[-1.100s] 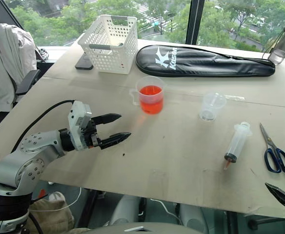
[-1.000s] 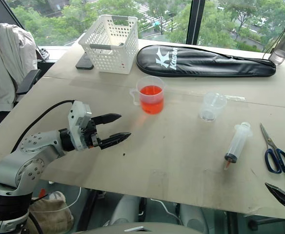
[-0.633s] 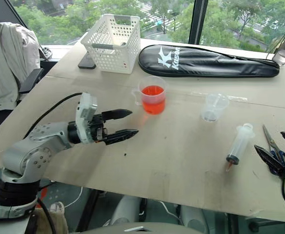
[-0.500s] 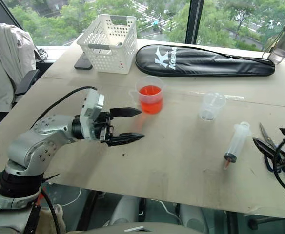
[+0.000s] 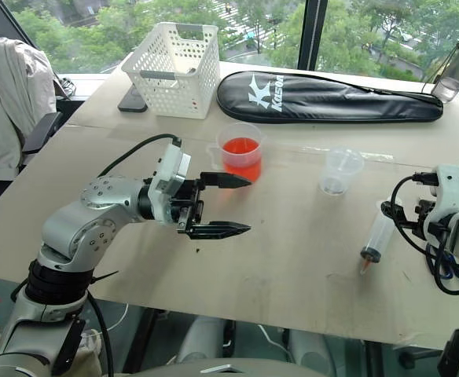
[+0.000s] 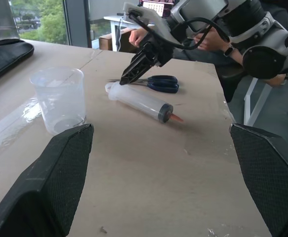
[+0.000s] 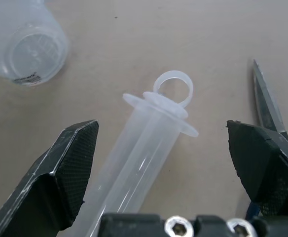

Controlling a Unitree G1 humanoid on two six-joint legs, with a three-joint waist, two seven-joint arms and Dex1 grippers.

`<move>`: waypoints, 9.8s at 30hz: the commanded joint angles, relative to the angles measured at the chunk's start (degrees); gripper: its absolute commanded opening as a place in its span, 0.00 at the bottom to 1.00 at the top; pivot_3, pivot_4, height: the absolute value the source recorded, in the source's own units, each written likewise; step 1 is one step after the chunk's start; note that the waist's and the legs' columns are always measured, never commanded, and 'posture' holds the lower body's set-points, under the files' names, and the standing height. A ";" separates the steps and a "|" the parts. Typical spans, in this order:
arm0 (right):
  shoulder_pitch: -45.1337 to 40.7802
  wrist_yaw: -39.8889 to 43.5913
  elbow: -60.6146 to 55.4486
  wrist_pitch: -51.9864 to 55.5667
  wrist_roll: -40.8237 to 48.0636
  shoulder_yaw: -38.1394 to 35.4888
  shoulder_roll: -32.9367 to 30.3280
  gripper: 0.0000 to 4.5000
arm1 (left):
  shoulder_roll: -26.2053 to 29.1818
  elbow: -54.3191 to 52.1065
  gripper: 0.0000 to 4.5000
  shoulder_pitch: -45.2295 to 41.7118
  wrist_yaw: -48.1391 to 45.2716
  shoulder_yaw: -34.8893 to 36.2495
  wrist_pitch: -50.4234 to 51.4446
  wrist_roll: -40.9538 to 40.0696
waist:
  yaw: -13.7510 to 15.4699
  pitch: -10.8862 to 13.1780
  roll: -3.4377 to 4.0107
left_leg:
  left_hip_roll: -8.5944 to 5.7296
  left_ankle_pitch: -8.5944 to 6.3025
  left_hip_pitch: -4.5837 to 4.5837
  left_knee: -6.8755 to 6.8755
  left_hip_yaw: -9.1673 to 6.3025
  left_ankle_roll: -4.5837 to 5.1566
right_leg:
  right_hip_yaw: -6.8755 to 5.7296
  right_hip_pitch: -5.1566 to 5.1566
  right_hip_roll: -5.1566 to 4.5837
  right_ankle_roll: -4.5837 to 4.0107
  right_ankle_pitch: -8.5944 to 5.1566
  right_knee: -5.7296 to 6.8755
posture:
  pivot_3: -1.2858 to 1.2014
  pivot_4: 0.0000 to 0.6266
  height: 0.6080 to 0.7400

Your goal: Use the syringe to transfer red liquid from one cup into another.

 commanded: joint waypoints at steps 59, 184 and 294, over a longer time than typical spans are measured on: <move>-26.53 22.11 -8.78 -43.83 26.29 32.83 -3.06 0.34 | -1.62 -0.37 1.00 6.62 12.20 11.42 3.66 -6.42 | -1.83 0.04 -0.09 | 0.14 0.00 0.07 0.13 -0.27 0.02 | 0.44 -0.14 0.51 -0.07 0.04 -0.10 | 0.52 0.24 0.88; -23.21 33.11 28.91 -86.10 -71.49 47.17 50.83 0.34 | -6.12 37.41 0.00 -41.32 25.39 7.11 -8.80 24.34 | -0.82 0.07 -0.15 | 0.04 0.03 -0.88 0.34 -0.13 -0.05 | 0.46 -1.29 0.43 0.03 0.30 0.77 | 0.52 0.24 0.88; -1.87 31.84 -3.25 -82.13 -70.50 29.25 32.08 0.33 | -32.59 79.47 1.00 -64.85 15.38 6.46 -22.56 22.13 | -0.62 0.10 -0.17 | -0.04 0.02 -0.90 0.41 -0.16 -0.03 | 0.54 -1.19 0.49 0.07 0.27 0.58 | 0.52 0.24 0.88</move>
